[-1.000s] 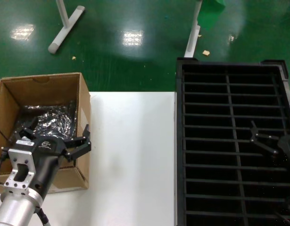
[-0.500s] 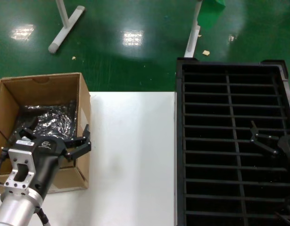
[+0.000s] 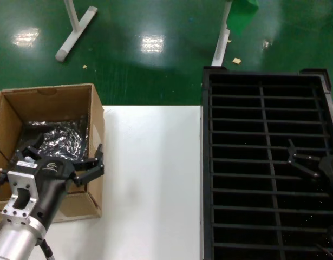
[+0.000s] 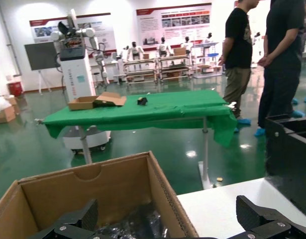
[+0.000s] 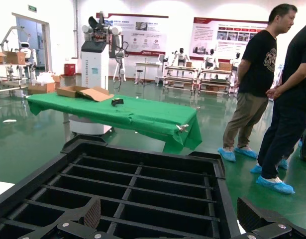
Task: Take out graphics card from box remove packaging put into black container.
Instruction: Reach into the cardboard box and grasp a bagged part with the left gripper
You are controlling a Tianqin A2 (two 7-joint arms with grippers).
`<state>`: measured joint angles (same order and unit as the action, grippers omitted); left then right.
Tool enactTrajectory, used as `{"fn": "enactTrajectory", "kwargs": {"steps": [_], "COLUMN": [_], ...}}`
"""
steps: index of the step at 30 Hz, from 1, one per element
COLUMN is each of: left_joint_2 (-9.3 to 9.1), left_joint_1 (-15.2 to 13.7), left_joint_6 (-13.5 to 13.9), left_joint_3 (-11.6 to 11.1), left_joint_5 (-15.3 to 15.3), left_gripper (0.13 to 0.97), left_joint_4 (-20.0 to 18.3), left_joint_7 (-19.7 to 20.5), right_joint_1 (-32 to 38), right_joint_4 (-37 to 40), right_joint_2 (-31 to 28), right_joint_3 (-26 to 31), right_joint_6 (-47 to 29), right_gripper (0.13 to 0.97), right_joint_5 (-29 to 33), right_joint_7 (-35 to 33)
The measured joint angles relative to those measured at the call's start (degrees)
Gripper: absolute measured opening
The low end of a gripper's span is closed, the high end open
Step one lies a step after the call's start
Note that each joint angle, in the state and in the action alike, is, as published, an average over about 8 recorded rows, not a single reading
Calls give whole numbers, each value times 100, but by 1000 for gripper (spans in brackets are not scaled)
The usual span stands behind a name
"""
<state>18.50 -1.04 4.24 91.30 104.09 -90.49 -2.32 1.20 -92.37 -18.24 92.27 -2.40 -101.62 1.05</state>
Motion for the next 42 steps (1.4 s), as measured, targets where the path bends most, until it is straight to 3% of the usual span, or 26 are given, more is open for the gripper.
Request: {"fn": "enactTrajectory", "kwargs": {"steps": [4, 9, 15, 20, 23, 26, 30, 36, 42], "left_joint_2": [205, 663, 1337, 2114, 2704, 3284, 3884, 4433, 4679], "left_joint_1": [3, -44, -220, -529, -757, -1019, -1434, -2230, -3117], "left_joint_6": [53, -147, -506, -910, -1257, -1622, -2020, -2425, -2660], "left_joint_3": [89, 415, 792, 1198, 1610, 2138, 2927, 4083, 5060], "left_joint_5": [9, -36, -182, -6, 462, 1119, 2025, 3356, 4530], "left_gripper": [966, 966, 966, 966, 966, 966, 966, 966, 966], "left_joint_4": [-54, -201, -358, -356, -396, -468, -512, -513, -443], "left_joint_7": [65, 106, -288, -1013, -1579, -2203, -3086, -4450, -5599], "right_joint_1": [0, 0, 0, 0, 0, 0, 0, 0, 0], "right_joint_4": [0, 0, 0, 0, 0, 0, 0, 0, 0], "right_joint_2": [0, 0, 0, 0, 0, 0, 0, 0, 0], "right_joint_3": [0, 0, 0, 0, 0, 0, 0, 0, 0], "right_joint_6": [0, 0, 0, 0, 0, 0, 0, 0, 0], "right_gripper": [966, 966, 966, 966, 966, 966, 966, 966, 966], "right_joint_5": [0, 0, 0, 0, 0, 0, 0, 0, 0], "right_joint_7": [0, 0, 0, 0, 0, 0, 0, 0, 1]}}
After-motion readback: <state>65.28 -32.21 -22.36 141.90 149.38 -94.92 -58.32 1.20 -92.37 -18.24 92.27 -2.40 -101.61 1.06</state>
